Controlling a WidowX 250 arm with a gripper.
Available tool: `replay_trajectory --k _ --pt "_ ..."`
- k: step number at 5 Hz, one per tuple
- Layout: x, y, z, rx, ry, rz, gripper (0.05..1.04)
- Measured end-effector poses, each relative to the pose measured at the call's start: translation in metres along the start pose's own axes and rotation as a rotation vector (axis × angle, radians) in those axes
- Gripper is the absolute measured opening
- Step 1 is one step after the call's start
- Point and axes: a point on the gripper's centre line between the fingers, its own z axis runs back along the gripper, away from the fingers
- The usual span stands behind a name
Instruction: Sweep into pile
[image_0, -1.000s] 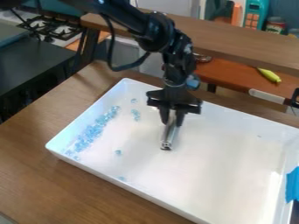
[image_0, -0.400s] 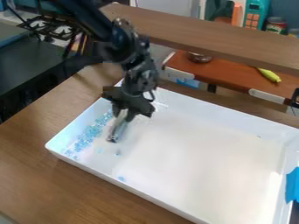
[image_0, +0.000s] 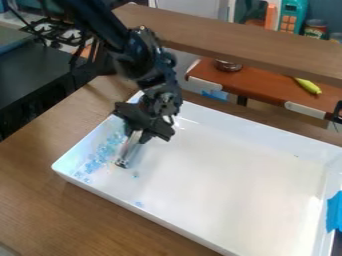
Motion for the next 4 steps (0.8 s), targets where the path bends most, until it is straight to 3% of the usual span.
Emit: replay_trajectory --k 2,3,4 --pt "0.000 -0.048 0.053 -0.178 -0.060 -0.003 0.326" --pt "-0.022 -0.062 0.054 -0.207 -0.066 -0.073 0.326" --pt "-0.026 -0.054 0.048 -0.158 -0.112 -0.099 0.326"
